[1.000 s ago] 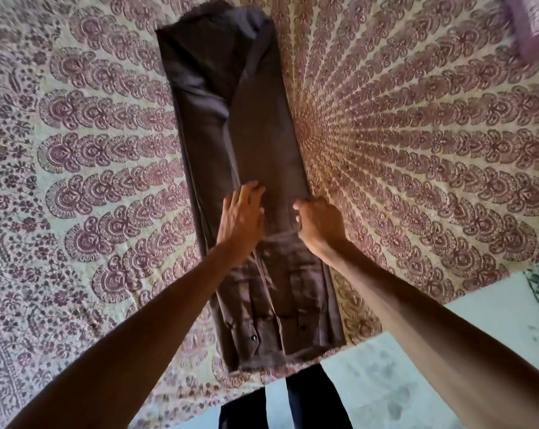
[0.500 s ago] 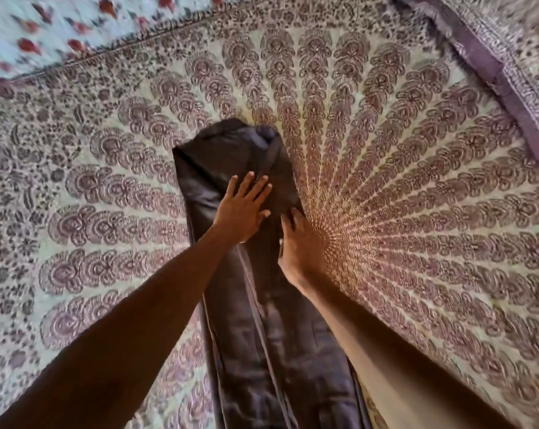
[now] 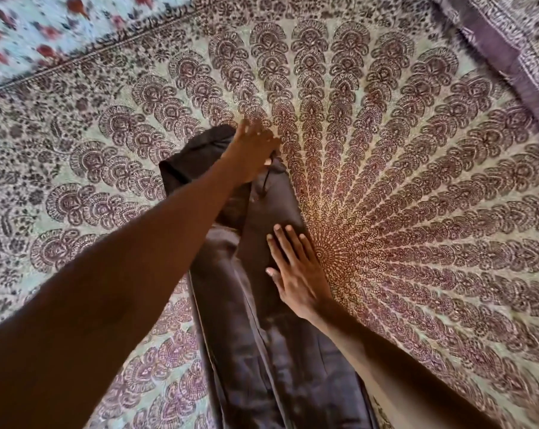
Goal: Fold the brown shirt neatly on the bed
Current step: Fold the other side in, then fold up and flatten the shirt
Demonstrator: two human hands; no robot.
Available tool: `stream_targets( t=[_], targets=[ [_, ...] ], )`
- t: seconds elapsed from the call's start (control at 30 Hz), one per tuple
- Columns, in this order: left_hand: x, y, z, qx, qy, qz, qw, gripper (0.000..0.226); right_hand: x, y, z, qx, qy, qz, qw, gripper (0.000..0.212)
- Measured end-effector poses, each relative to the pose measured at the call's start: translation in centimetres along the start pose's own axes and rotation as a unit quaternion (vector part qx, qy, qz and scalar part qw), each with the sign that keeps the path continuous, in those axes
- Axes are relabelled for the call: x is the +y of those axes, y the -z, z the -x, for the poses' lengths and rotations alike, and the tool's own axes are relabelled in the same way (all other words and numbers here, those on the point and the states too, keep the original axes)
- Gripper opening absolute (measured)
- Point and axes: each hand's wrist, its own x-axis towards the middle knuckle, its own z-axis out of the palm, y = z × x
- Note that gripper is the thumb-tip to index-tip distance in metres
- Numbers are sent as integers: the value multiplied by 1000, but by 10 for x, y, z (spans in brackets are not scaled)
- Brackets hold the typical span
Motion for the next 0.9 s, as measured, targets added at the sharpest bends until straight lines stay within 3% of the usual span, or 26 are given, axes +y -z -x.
stream_targets(
  t=[0.1,0.27,0.4,0.5,0.63,0.73,0.83,0.9],
  targets=[
    [-21,10,-11,-35,-26,-20,999,37,1,0,0,-7,9,5,1000,63],
    [-26,9,-19,-33,-29,-102,994,48,3,0,-1,-8,15,4,1000,64],
    [-5,2,-24,-46,30,-95,994,51,5,-2,-1,-1,19,4,1000,65],
    [14,-3,-15,-23,143,-1,989,62,5,-1,-1,4,26,-2,1000,63],
    [52,-9,18,131,322,211,914,48,7,4,-2,32,-11,-2,999,63],
    [77,-20,36,75,375,359,851,51,6,6,-2,5,-14,23,1000,69],
    [74,-23,41,82,403,400,819,31,6,5,-2,-9,-2,41,999,70],
    [65,-18,42,91,450,458,761,20,7,4,-4,-7,5,49,999,70]
  ],
)
